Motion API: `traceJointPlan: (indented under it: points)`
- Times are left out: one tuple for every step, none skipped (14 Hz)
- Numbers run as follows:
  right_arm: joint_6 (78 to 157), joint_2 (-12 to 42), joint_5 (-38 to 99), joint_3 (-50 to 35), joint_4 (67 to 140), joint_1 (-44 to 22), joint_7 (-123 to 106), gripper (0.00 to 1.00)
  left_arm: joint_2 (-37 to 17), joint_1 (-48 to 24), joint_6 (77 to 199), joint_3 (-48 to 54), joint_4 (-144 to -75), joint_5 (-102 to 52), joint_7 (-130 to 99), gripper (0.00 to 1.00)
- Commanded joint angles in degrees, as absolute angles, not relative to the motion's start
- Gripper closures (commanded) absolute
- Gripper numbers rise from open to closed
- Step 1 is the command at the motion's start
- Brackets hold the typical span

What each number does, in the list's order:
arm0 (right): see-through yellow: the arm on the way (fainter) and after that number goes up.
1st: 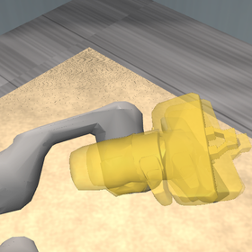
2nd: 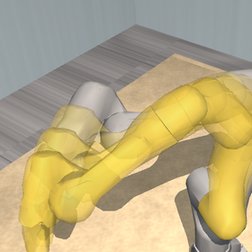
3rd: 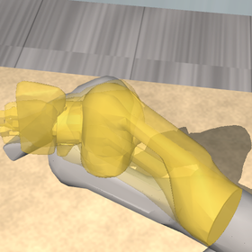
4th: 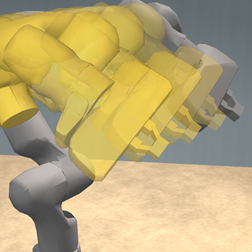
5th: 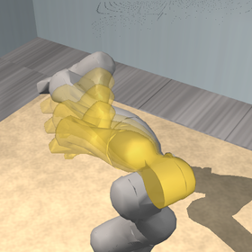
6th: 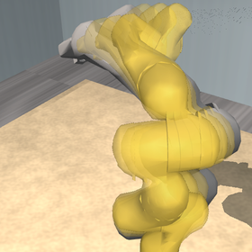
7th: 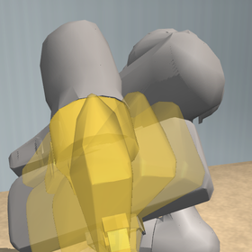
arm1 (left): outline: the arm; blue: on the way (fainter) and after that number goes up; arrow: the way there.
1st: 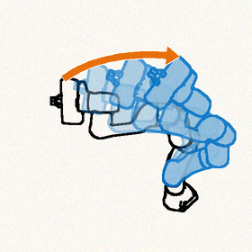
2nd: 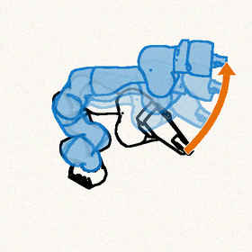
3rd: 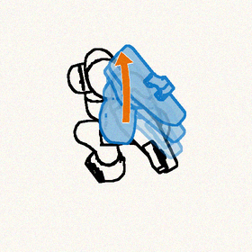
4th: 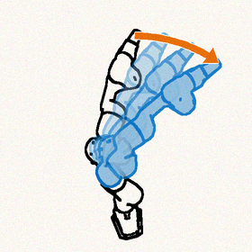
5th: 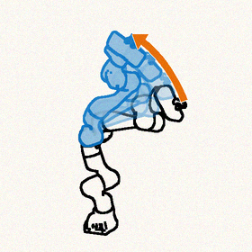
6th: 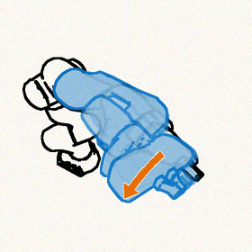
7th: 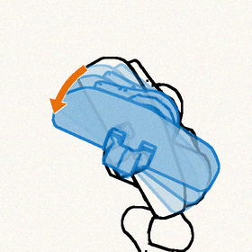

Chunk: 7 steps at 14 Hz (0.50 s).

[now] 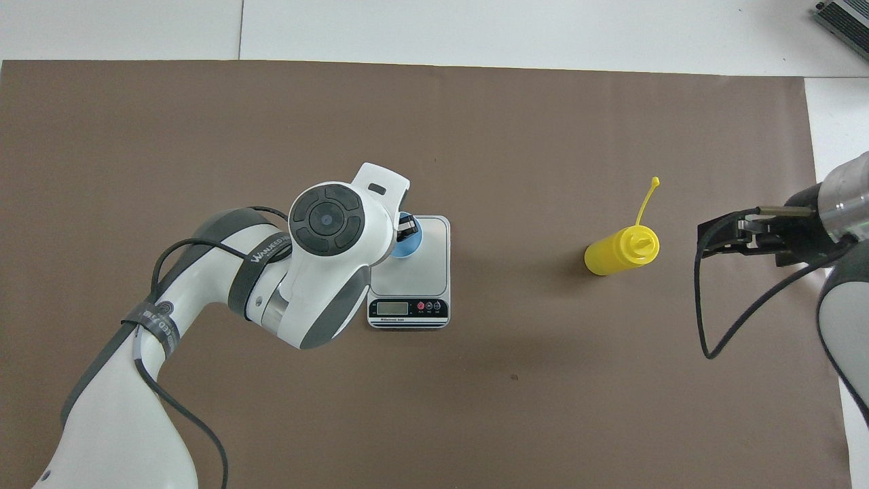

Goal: Pour seasoning into cup on scale with both arms
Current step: 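Carry the blue cup with the left gripper onto the scale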

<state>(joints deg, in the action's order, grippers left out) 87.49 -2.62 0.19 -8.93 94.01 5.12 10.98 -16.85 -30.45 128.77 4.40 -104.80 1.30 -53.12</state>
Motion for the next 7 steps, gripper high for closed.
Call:
traceJointPlan:
  points:
    - [87.54,-3.69,0.53,-9.23,95.10,5.98,9.58,0.00,-15.39,-30.59,126.84,3.69,-103.89,2.81,-53.62,0.00]
    - [87.54,-3.69,0.53,-9.23,95.10,5.89,9.58,0.00,-14.51,-30.50,124.65,3.52,-103.36,2.81,-52.57,0.00]
    - [87.37,-3.69,0.53,-9.23,95.10,5.89,9.58,0.00,-12.59,-30.32,122.98,3.08,-103.19,2.90,-51.25,0.00]
    - [86.93,-3.78,0.53,-9.23,95.10,5.89,9.49,0.00,-10.65,-29.45,121.92,2.90,-103.36,2.81,-48.28,0.00]
    - [86.92,-3.78,0.53,-9.23,95.10,5.98,9.49,0.00,-9.76,-27.18,120.34,3.07,-103.19,2.81,-45.12,0.00]
    - [87.01,-3.69,0.53,-9.23,95.10,5.89,9.49,0.00,-9.15,-25.77,119.54,3.08,-103.10,2.81,-42.04,0.00]
    - [87.01,-3.78,0.53,-9.23,95.10,5.89,9.49,0.00,-8.36,-24.19,119.44,2.99,-103.18,2.81,-39.75,0.00]
